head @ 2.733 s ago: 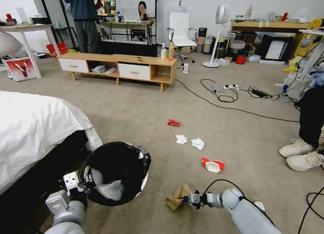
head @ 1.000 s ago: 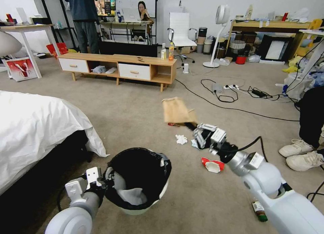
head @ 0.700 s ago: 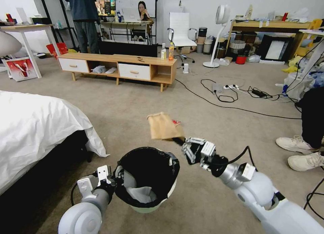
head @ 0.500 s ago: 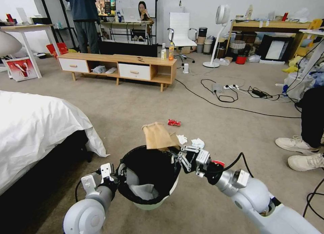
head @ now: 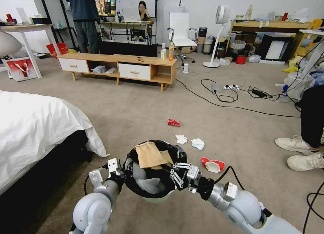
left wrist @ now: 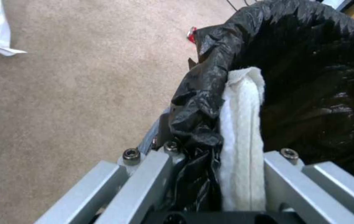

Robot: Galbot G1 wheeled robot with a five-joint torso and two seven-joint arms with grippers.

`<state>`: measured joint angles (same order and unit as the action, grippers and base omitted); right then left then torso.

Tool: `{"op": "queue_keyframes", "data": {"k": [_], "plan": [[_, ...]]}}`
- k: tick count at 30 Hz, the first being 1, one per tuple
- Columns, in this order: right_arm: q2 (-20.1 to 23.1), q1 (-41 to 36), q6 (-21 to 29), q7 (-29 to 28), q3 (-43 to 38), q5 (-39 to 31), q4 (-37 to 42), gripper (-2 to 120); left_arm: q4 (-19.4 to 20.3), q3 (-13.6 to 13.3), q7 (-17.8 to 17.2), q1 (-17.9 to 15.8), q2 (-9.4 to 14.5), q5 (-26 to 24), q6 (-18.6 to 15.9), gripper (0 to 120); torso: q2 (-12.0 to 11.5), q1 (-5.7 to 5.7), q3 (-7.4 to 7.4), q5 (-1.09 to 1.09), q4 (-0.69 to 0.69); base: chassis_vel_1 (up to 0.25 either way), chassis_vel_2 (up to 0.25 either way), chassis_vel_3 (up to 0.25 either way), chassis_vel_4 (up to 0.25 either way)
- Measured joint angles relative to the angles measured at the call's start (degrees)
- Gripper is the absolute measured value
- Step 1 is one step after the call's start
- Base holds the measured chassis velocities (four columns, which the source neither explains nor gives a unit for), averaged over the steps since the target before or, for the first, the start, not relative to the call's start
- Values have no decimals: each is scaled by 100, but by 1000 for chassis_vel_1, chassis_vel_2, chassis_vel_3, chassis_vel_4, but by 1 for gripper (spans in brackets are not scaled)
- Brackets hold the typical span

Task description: Pick up the trash bin and place the garbage on the floor into it.

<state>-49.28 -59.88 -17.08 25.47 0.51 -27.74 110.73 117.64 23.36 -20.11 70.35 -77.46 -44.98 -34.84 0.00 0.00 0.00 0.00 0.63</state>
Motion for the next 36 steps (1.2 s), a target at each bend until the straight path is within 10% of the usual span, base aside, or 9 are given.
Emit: {"op": "queue_keyframes", "data": {"k": [11,36], "plan": [[-24,66,31,-129,160,-6,-135,0,-7,-114,7,27,-46,1,15,7,0,0,0,0,0,0,0,0,0],[-61,90,187,-419,79,-204,-158,92,610,70,-192,536,149,-18,-89,7,0,0,0,0,0,0,0,0,0]]}}
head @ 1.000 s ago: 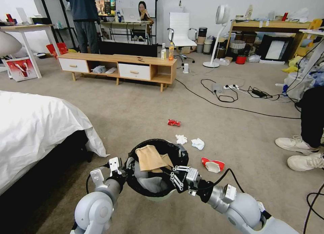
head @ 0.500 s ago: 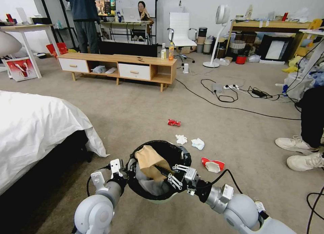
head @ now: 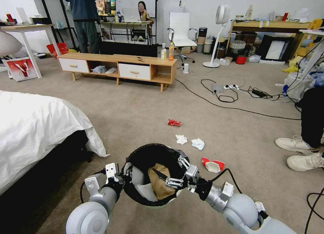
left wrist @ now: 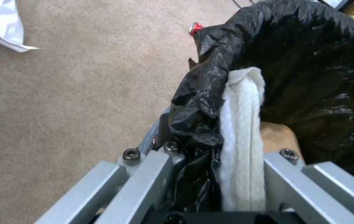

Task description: Pick up the trash bin and place the garbage on the floor into it.

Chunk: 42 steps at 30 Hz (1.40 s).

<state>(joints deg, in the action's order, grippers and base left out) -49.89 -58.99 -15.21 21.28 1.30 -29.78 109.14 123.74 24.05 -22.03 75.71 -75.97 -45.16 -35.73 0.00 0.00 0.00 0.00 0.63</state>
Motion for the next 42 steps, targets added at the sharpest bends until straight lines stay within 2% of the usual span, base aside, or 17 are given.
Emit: {"op": "queue_keyframes", "data": {"k": [3,9,12,14,17,19,20,22,23,26,27,30,31,33,34,37,42], "plan": [[-31,36,-32,17,-247,30,149,99,-68,56,-12,-11,8,2,2,7,0,0,0,0,0,0,0,0,0],[-37,156,-69,-99,-675,-31,467,100,-65,137,-26,-8,4,1,2,7,0,0,0,-1,0,0,0,0,0],[-18,230,-65,-426,-930,-106,673,100,-30,191,-30,0,-15,0,2,7,0,0,0,0,0,0,0,0,0],[31,252,150,-853,-1478,-184,870,100,17,277,-32,22,-22,-3,1,7,0,0,0,0,0,0,0,0,0],[41,248,195,-910,-1588,-192,885,100,25,293,-32,27,-22,-4,1,7,0,0,0,0,-1,0,0,0,0],[123,123,594,-1323,-2329,-230,895,100,90,381,-29,53,-2,-19,-3,7,0,0,0,1,0,0,0,0,0],[123,123,594,-1323,-2329,-230,895,100,90,381,-29,53,-2,-19,-3,7,0,0,0,1,0,0,0,0,0],[189,-32,1097,-1724,-2701,-242,973,100,112,420,-26,70,4,-31,-5,7,0,0,0,2,0,0,0,0,0],[189,-32,1097,-1724,-2701,-242,973,100,112,420,-26,70,4,-31,-5,7,0,0,0,2,0,0,0,0,0],[309,-396,2607,-2919,-3215,-531,1269,100,138,465,-20,84,17,-46,-8,7,0,0,0,0,1,0,0,0,0],[309,-396,2607,-2919,-3215,-531,1269,100,138,465,-20,84,17,-46,-8,7,0,0,0,0,1,0,0,0,0],[340,-826,3971,-3900,-3584,-924,1365,100,142,469,-18,65,33,-55,-13,7,0,0,0,1,-1,0,0,0,0],[340,-826,3971,-3900,-3584,-924,1365,100,142,469,-18,65,33,-55,-13,7,0,0,0,1,-1,0,0,0,0],[369,-1246,4730,-4391,-3857,-1343,1327,100,138,475,-23,50,51,-69,-15,7,0,0,0,0,1,0,0,0,0],[369,-1246,4730,-4391,-3857,-1343,1327,100,138,475,-23,50,51,-69,-15,7,0,0,0,0,1,0,0,0,0],[359,-1650,5313,-4709,-4079,-1782,1166,100,108,490,-23,43,65,-87,-16,7,0,0,0,-2,0,0,0,0,0],[290,-2022,5489,-4670,-4203,-1875,798,100,56,489,-54,4,21,-94,-16,7,0,0,0,1,0,0,0,0,0]]}}
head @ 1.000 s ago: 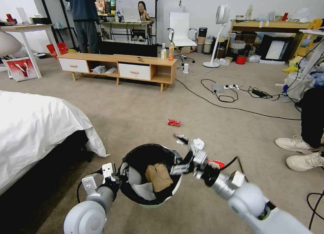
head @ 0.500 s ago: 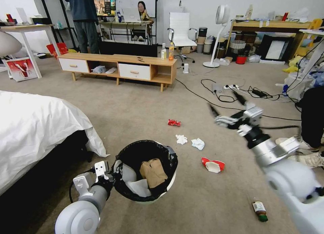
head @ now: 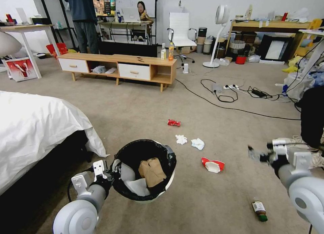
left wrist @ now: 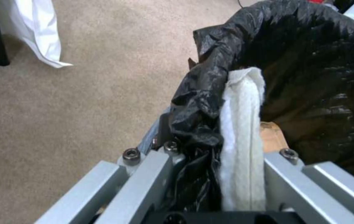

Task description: Pick up the trash bin and place the garbage on the floor into it.

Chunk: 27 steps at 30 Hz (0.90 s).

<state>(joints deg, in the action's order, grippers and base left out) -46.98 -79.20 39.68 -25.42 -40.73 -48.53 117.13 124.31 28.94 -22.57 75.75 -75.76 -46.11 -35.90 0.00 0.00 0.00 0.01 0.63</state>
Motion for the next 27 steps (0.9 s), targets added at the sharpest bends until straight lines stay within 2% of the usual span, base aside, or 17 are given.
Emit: {"op": "queue_keyframes", "data": {"k": [4,9,23,27], "plan": [[-86,-168,209,-27,-51,-260,-295,100,-19,-11,-7,-6,-1,-16,0,7,0,0,0,0,-1,0,0,0,0],[-159,-210,210,-26,-23,-311,-694,100,-18,-13,-8,-1,6,-27,0,7,0,0,0,-2,-1,0,0,0,0],[-534,8,-298,472,499,11,-2088,100,61,15,4,120,10,-64,2,7,0,0,0,-1,-1,0,0,0,0],[-626,115,-498,905,624,216,-2652,100,63,13,4,132,0,-53,2,7,0,0,0,-2,-1,0,0,0,0]]}}
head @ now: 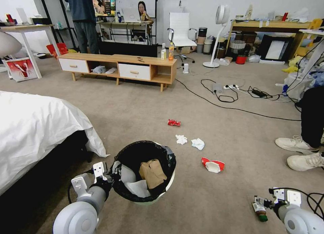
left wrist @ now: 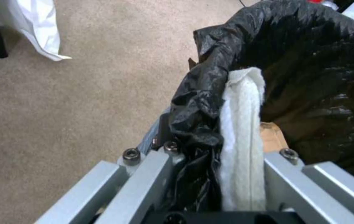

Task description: Pick up the trash bin and place the garbage on the floor into it.

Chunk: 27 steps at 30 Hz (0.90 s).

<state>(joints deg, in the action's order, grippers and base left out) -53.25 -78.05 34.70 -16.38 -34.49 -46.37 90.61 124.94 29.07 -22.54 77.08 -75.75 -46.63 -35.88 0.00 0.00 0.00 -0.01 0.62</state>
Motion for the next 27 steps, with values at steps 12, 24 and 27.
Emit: {"op": "queue_keyframes", "data": {"k": [12,24,27], "plan": [[-186,508,-769,1226,343,999,-1418,100,-30,-26,-1,-9,-38,43,6,7,0,0,0,2,0,0,0,0,0],[-307,1121,-1372,1782,478,1391,-2264,100,-134,-47,34,-21,-76,105,22,7,0,0,0,1,-1,0,0,0,0],[-318,1214,-1507,1809,488,1469,-2447,100,-158,-72,44,-40,-91,115,27,7,0,0,0,1,1,0,0,0,0]]}}
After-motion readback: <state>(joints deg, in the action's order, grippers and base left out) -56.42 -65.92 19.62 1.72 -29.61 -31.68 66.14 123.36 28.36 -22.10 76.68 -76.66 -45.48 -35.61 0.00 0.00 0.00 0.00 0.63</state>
